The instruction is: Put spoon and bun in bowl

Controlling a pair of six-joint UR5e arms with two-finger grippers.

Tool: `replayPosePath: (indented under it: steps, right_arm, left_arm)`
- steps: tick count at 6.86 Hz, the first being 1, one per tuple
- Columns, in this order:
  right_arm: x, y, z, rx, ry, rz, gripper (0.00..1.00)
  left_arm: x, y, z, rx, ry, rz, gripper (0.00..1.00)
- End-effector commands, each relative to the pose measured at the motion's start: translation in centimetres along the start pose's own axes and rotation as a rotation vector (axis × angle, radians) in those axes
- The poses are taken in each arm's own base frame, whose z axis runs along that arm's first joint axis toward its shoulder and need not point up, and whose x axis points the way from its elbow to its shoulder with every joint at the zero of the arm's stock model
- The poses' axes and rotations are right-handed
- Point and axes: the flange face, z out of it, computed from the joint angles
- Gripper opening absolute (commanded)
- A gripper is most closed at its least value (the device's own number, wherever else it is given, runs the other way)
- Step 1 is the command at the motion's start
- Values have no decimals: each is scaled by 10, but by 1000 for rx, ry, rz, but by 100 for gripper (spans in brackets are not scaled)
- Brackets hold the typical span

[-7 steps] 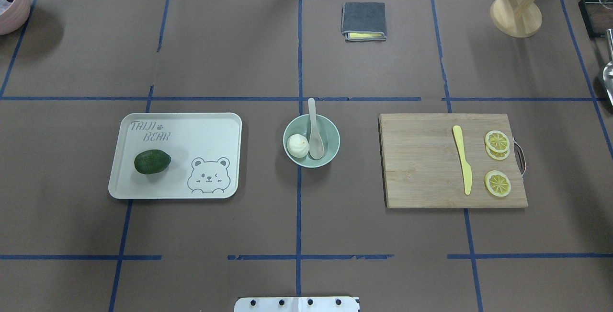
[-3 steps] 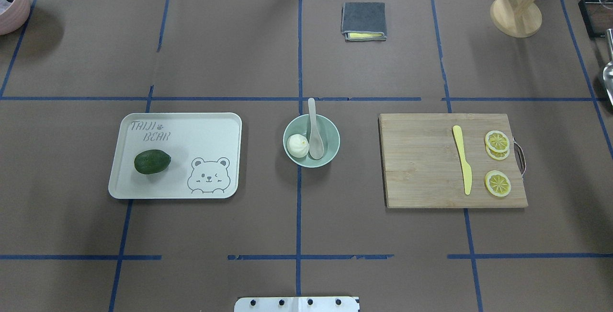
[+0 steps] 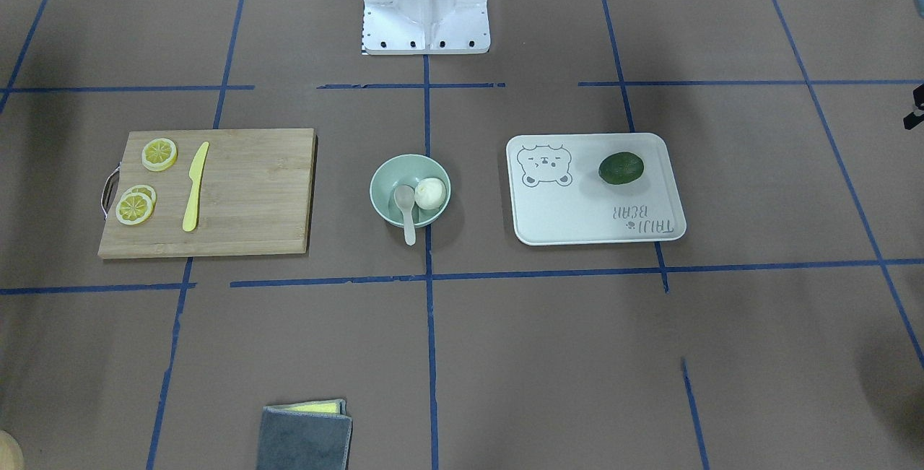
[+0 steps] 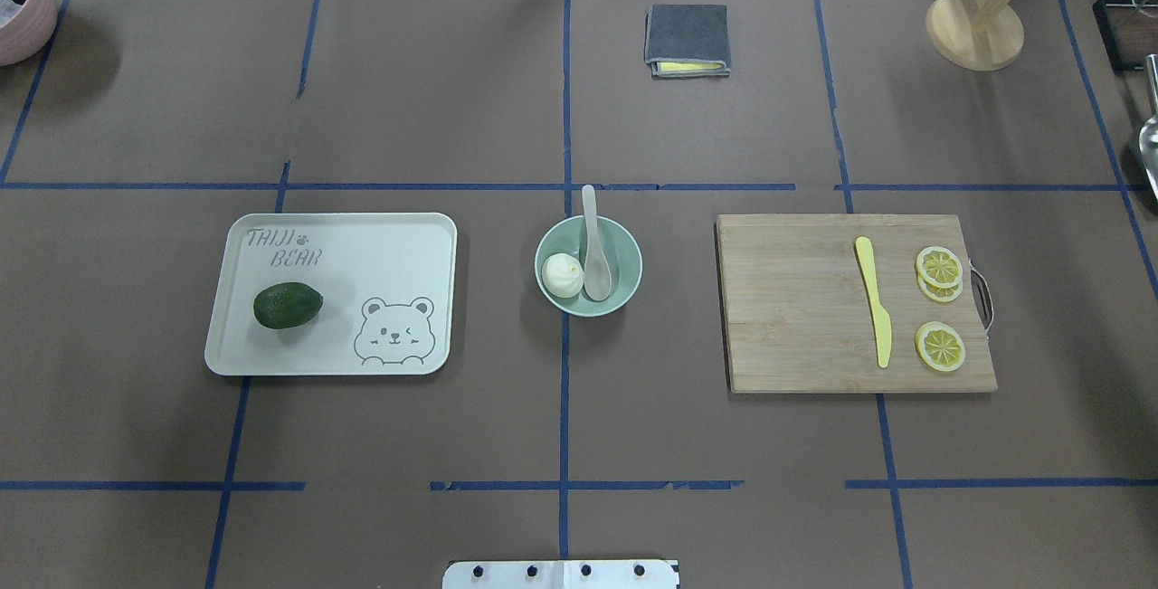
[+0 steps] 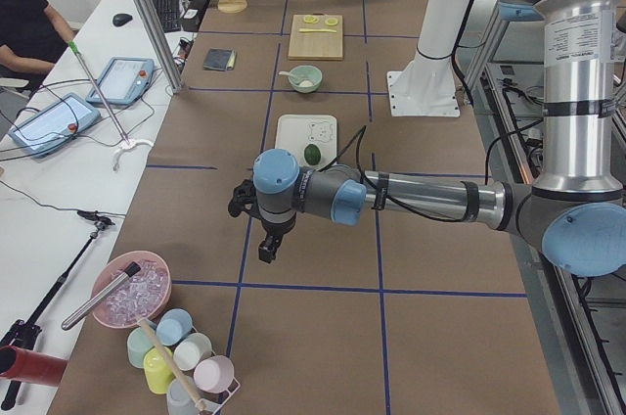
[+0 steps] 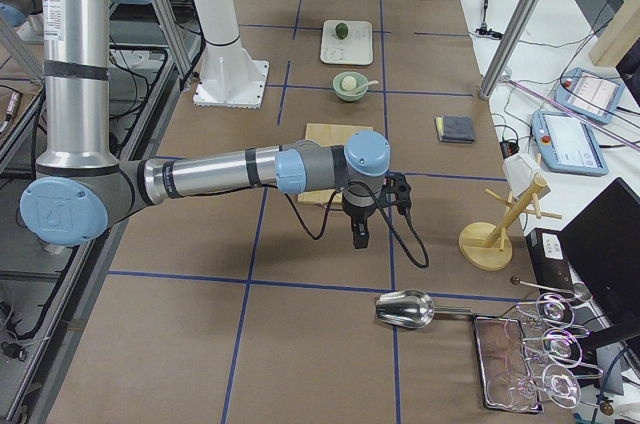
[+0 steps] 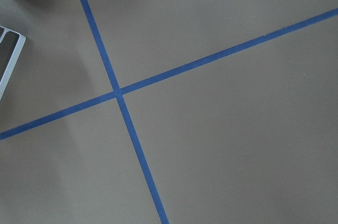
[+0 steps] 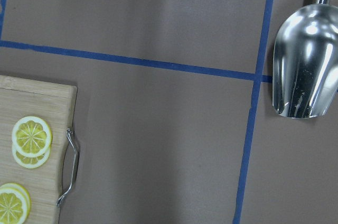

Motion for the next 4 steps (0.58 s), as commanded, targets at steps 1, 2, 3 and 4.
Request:
replayPosePath:
  steps: [1, 2, 3, 4]
  right_arm:
    - [0, 0, 1, -3, -2, 3, 100]
    - [1, 1, 2, -5, -4, 4, 100]
    - [2, 1, 2, -6, -5, 7, 100]
    - [4, 2, 5, -11, -3, 12, 100]
  left_arm:
    - [0, 2, -2, -1, -1, -5, 100]
    - [0, 4, -1, -2, -1, -6, 100]
    - [0, 3, -3, 1, -1, -5, 100]
    - [1, -1, -4, 5, -2, 0, 100]
